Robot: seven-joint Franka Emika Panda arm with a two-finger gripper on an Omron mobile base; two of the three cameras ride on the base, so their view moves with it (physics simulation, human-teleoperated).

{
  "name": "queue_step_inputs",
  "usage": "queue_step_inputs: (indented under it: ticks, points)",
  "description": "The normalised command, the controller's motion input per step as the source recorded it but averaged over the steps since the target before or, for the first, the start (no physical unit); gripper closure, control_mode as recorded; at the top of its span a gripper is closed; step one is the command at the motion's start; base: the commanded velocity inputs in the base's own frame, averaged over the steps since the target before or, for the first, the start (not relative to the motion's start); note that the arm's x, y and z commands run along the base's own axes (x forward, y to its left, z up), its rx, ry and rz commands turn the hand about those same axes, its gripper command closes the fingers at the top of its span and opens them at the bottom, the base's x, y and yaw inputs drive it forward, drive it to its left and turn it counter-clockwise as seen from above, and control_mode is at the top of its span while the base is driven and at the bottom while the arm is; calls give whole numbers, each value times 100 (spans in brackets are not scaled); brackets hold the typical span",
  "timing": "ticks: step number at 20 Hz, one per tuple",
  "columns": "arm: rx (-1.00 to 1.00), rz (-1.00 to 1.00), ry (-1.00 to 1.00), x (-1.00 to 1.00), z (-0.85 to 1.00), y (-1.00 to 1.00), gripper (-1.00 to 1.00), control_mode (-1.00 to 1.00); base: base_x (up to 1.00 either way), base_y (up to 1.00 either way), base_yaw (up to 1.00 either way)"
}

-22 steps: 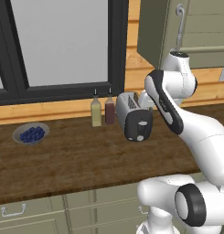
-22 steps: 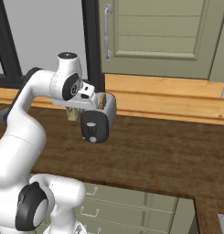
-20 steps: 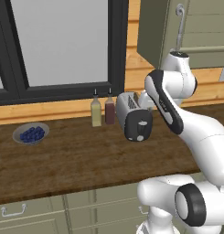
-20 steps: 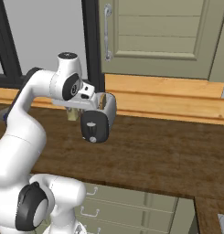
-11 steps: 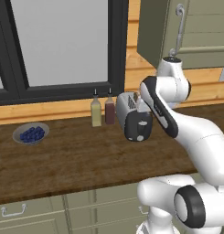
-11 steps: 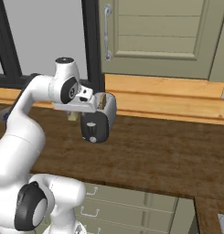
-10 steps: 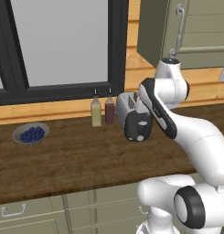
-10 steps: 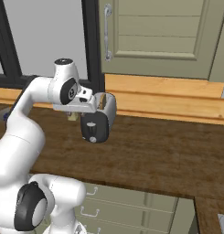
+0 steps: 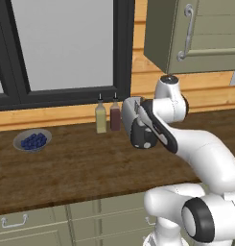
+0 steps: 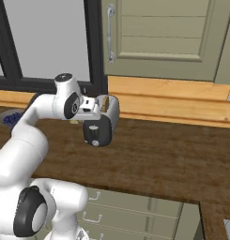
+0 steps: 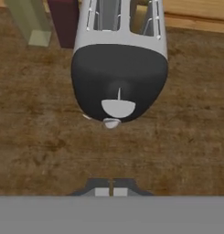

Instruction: Start the toaster. Once the lever pops up, take the bread to the plate on the dining counter.

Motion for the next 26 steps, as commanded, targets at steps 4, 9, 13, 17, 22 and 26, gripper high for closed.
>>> queue_step_inputs:
  ticks: [4,9,13,17,22,26]
  points:
    - [0,0,-8,39,-25,-2,100,-100,0,0,0]
    - [0,0,-4,33,-29,-7,100,-100,0,0,0]
    - [3,0,-1,24,-34,-20,100,-100,0,0,0]
    - [3,0,0,31,-26,-11,100,-100,0,0,0]
    - [1,0,0,36,-17,0,100,-100,0,0,0]
    - [0,0,0,38,-17,0,100,-100,0,0,0]
